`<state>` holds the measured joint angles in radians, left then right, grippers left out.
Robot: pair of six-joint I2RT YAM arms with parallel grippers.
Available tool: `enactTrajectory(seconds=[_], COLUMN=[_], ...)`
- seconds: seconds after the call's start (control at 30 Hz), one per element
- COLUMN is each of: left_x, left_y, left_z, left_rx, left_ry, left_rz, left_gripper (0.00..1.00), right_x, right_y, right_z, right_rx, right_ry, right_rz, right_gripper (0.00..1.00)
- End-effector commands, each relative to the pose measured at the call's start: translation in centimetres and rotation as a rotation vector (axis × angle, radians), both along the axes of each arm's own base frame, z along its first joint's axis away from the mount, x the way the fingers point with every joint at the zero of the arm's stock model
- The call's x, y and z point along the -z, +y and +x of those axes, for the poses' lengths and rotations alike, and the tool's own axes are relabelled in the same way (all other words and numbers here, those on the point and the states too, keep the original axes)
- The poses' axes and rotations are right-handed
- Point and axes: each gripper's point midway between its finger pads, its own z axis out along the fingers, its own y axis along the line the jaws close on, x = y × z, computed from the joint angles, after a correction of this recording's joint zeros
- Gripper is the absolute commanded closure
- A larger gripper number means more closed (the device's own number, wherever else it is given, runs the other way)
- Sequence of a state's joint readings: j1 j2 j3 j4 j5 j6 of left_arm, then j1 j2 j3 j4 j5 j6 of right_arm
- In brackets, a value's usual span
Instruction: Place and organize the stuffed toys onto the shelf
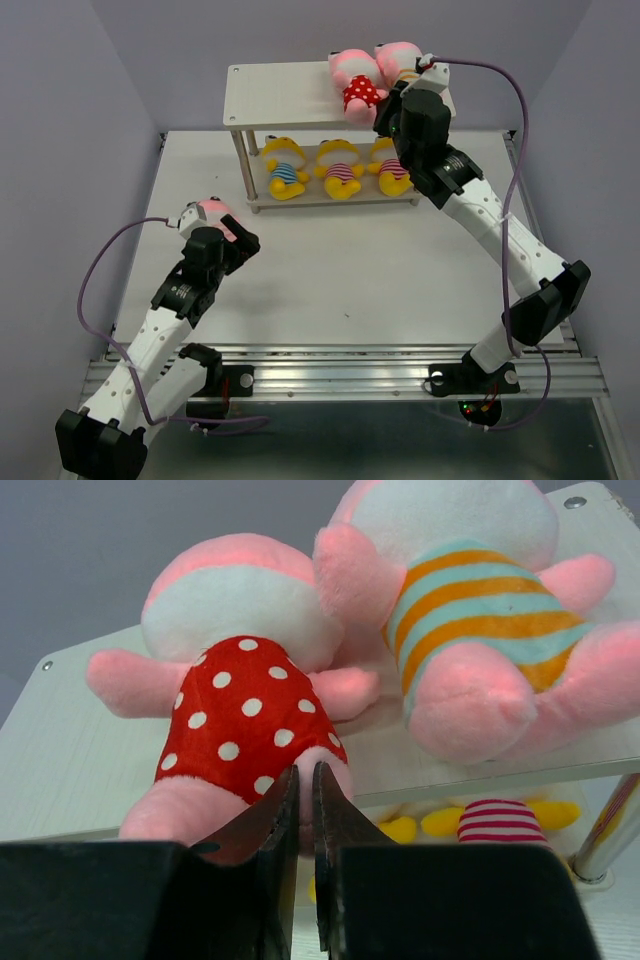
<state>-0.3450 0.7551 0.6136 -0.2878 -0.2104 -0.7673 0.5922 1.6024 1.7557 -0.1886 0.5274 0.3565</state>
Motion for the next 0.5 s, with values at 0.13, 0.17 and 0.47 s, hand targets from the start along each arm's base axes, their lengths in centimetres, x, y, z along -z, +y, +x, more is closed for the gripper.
enactTrajectory(seconds=[0.13,0.17,0.47], left_x=[-1.1,-1.1,-1.1], left_y=[0.2,0.2,0.1], left_z=[0.6,0.6,0.5], left_rx=[-0.007,-0.007,-0.004], left_ry=[-0.046,-0.046,-0.046], left_rz=[0.005,0.005,0.004], left_gripper=[0.01,0.01,0.01], right_x=[-3.4,-3.5,-2.6], right_y=[0.1,0.4,1.7], right_z=[-1.2,-1.3,-1.0], right_rx=[-0.020,-0.035,-0.080], right_ry=[-0.093,-0.094,-0.075], right_rz=[0.071,0.079,0.106], right_gripper=[0.99,0.99,0.99])
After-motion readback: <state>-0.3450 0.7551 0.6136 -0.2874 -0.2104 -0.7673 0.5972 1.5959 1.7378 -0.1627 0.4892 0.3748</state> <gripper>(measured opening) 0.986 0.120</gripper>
